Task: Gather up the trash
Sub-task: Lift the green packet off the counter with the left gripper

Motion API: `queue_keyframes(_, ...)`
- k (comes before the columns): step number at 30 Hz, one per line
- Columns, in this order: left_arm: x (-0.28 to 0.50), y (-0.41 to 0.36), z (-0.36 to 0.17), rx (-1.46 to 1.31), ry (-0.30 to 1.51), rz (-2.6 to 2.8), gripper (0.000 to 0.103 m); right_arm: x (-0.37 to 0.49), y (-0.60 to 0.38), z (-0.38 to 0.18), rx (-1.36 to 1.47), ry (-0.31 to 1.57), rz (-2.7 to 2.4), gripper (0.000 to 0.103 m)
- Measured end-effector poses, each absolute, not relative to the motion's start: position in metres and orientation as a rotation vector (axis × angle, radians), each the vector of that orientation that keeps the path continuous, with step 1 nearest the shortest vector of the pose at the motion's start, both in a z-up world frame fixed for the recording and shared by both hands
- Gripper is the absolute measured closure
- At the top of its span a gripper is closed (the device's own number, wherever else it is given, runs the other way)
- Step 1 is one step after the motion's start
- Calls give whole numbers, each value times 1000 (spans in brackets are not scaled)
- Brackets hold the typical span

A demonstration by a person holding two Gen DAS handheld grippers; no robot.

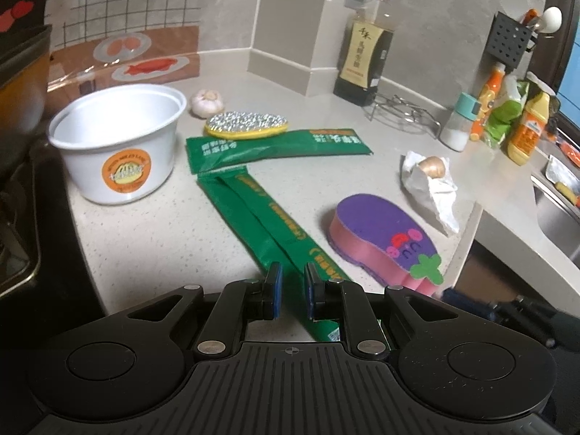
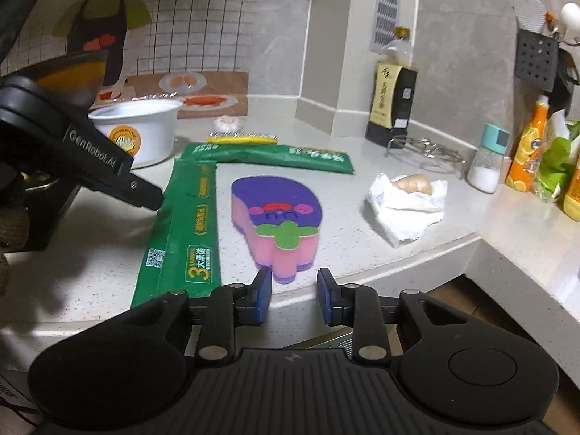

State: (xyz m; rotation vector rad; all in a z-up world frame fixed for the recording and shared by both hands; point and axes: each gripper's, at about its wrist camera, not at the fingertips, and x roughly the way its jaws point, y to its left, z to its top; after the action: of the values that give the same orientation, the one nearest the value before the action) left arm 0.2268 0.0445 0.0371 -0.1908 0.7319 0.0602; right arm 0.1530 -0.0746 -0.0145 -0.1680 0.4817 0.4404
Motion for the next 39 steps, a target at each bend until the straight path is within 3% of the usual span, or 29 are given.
queue_keyframes(6, 226, 47, 54, -172, 687, 82, 88, 132, -57, -10, -92, 552, 750, 76)
queue_keyframes(10, 229, 35, 48, -85, 717, 75, 88, 123, -72, -1, -65, 469, 718, 75)
queue_keyframes(15, 234, 11, 28, 148, 731, 91, 86, 136, -122, 3, 4, 413, 518, 54)
queue_keyframes(28, 234, 20, 7, 135, 780, -48, 74, 181, -223, -37, 214, 506, 380, 53)
queue_keyframes(32, 239, 25, 12, 74, 818, -96, 59, 189, -230, -46, 237, 524, 385, 53)
queue_keyframes(39, 252, 56, 30, -63, 745, 83, 62, 190, -234, -54, 253, 532, 401, 53)
